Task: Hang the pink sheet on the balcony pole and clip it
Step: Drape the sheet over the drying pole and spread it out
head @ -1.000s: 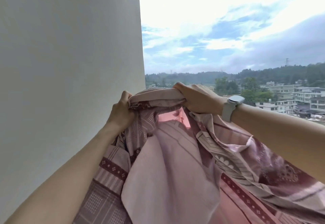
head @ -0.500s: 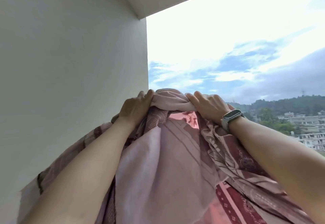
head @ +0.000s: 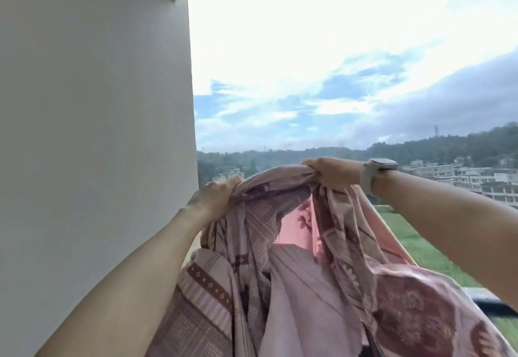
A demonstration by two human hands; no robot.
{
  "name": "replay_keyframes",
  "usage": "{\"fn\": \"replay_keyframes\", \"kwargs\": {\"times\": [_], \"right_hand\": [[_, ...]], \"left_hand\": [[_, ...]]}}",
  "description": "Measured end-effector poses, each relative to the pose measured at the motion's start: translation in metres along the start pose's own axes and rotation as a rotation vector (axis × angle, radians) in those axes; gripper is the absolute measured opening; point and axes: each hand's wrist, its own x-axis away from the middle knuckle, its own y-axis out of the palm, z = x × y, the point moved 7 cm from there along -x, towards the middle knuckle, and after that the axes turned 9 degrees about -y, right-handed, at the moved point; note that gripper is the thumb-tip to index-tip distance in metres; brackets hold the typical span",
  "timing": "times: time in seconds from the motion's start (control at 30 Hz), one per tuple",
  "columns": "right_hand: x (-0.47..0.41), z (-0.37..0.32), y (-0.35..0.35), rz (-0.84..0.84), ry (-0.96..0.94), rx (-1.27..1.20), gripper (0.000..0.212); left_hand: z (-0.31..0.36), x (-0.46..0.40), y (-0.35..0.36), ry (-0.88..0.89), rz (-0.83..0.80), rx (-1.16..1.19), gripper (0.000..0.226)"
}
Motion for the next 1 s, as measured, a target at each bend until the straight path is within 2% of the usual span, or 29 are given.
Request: {"fn": "replay_keyframes", "kwargs": {"times": [0.07,0.13,0.2,0.27,0.37,0.5,0.57,0.67,0.77,0.87,0.93,1.0], "right_hand": [[0.001,-0.006,-0.011,0.063,-0.010,-0.112,0.031],[0.003,-0.017,-0.024,0.139,-0.032,-0.197,0.028],[0.007,-0.033,-0.031,0.185,-0.070,-0.208,0.017],[0.015,-0.050,-0.032,0.216,-0.100,-0.100,0.009],[0.034,-0.075,-0.031,0.257,-0.113,0.216,0.020],[0.049,-0.136,-0.028,0.376,-0.247,0.401,0.019],[0.047,-0.162,-0.032,0.434,-0.263,0.385,0.017],[0.043,-0.175,-0.046,0.465,-0.188,0.258,0.017],[0.046,-0.175,-0.051,0.468,-0.160,0.204,0.016],[0.054,-0.179,-0.047,0.485,-0.185,0.180,0.020],[0.059,-0.179,-0.044,0.504,-0.172,0.150,0.025],[0.062,-0.182,-0.043,0.524,-0.134,0.097,0.029]], "left_hand": [[-0.016,0.009,0.001,-0.168,0.022,0.068,0.025],[-0.029,0.021,0.003,-0.329,0.030,0.020,0.038],[-0.032,0.032,0.010,-0.414,0.003,0.005,0.042],[-0.030,0.041,0.018,-0.476,-0.042,0.124,0.033],[-0.034,0.052,0.022,-0.602,-0.031,0.454,0.028],[-0.070,0.071,-0.008,-0.845,0.266,0.944,0.028],[-0.087,0.082,-0.030,-0.890,0.431,1.073,0.029],[-0.095,0.102,-0.060,-0.781,0.576,1.120,0.032],[-0.096,0.121,-0.087,-0.539,0.563,1.050,0.032],[-0.084,0.152,-0.113,-0.293,0.497,0.714,0.028],[-0.071,0.179,-0.112,-0.183,0.425,0.445,0.050],[-0.059,0.204,-0.099,-0.142,0.332,0.129,0.083]]}}
